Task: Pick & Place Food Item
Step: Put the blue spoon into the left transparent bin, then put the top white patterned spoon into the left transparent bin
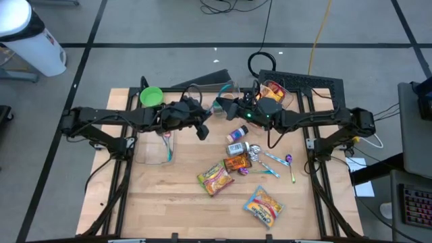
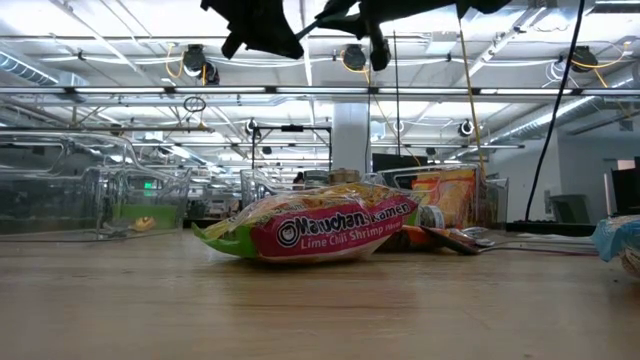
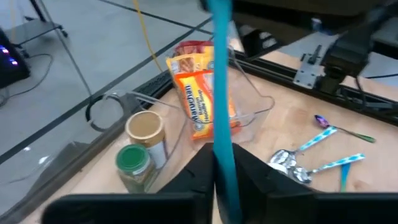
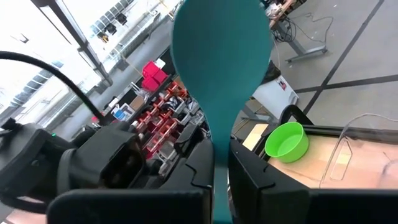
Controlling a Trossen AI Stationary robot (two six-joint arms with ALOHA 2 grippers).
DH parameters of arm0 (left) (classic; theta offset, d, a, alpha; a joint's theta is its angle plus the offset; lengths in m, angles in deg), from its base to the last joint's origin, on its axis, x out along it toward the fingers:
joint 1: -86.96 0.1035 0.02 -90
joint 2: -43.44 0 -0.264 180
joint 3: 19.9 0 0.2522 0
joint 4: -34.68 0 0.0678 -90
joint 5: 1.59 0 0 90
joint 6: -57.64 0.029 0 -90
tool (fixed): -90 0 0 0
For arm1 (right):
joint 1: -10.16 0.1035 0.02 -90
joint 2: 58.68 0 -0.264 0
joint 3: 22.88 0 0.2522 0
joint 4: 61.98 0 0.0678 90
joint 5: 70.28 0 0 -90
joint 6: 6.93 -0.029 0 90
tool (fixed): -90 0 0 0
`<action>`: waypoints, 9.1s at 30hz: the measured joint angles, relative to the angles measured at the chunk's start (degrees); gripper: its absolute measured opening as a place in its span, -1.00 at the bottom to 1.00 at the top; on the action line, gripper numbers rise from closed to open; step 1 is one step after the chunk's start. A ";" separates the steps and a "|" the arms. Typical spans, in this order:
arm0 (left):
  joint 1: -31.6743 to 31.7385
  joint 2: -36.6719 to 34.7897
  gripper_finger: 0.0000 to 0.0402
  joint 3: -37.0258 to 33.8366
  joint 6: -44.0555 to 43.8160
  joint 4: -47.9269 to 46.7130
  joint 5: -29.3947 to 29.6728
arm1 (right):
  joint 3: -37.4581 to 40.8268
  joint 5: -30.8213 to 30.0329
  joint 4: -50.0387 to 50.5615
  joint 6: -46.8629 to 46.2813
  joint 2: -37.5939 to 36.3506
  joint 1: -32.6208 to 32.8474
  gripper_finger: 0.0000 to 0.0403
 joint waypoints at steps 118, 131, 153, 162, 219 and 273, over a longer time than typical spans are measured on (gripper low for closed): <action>-3.86 -4.61 -0.94 -21.70 -82.00 -37.56 -19.68 | 29.57 47.98 -1.27 2.40 -29.90 -22.71 -0.05; -0.77 -4.20 -0.94 -25.55 -78.93 -35.88 -23.81 | 29.57 48.11 -1.25 0.99 -29.87 -22.69 -0.14; -0.75 -4.22 -0.86 -29.57 -77.46 -31.15 -25.58 | 29.57 48.00 -1.25 0.54 -29.87 -22.69 -0.15; -0.75 -4.22 -0.82 -29.57 -77.79 -31.19 -25.52 | 29.57 48.00 -1.20 0.54 -29.87 -22.69 -0.15; 7.79 -31.30 -0.49 -26.58 -36.33 25.08 -16.51 | 29.53 47.98 -1.29 -2.01 -29.85 -22.56 -0.15; 2.43 -2.94 -0.49 3.58 6.11 -4.16 -31.12 | -15.17 10.47 80.95 11.05 -11.33 21.23 -0.15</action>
